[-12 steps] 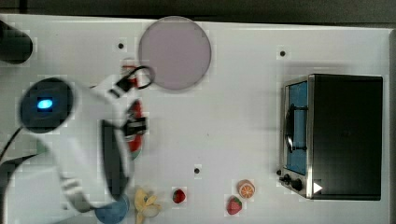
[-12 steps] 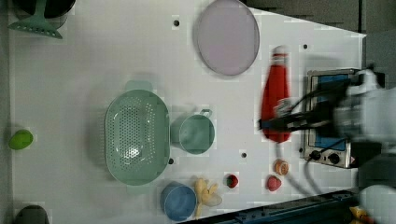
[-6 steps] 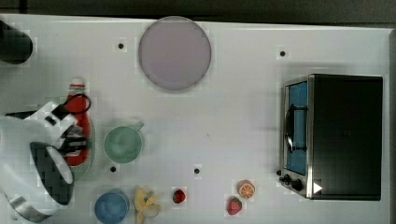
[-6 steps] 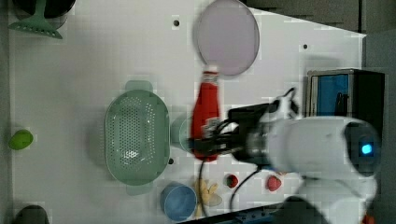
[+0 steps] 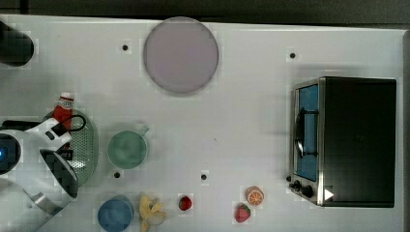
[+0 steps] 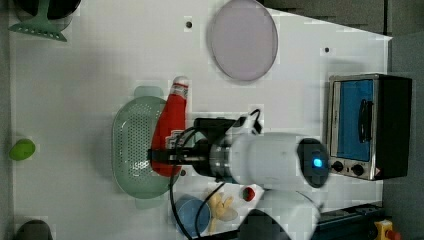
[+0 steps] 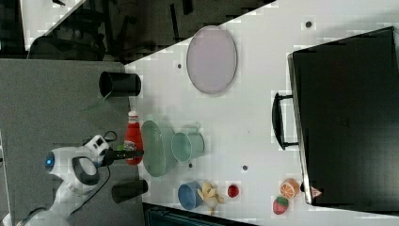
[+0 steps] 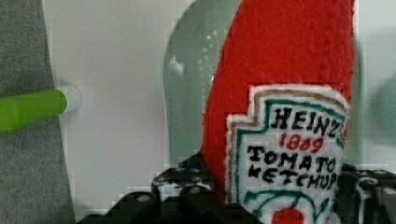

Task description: Pick Ketchup from the table and place it in strainer.

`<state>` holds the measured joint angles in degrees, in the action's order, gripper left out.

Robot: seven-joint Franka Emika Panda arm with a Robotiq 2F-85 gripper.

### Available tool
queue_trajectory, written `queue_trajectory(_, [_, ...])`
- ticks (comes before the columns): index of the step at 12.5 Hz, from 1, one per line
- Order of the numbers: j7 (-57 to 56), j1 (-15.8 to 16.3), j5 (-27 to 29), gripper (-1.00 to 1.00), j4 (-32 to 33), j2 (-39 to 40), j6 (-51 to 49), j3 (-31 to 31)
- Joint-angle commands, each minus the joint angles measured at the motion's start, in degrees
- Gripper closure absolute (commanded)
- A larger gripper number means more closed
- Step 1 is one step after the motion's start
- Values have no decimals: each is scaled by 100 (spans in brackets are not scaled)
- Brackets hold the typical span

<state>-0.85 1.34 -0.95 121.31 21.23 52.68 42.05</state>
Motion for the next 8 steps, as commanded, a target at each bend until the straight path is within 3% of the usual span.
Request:
queue_trajectory(1, [732, -30, -289, -96, 77, 210, 254, -7])
queue_trajectory(4, [750, -84, -258, -100, 32, 4, 250, 0])
queue_trajectory(8, [783, -599, -124, -100, -32, -796, 194, -55])
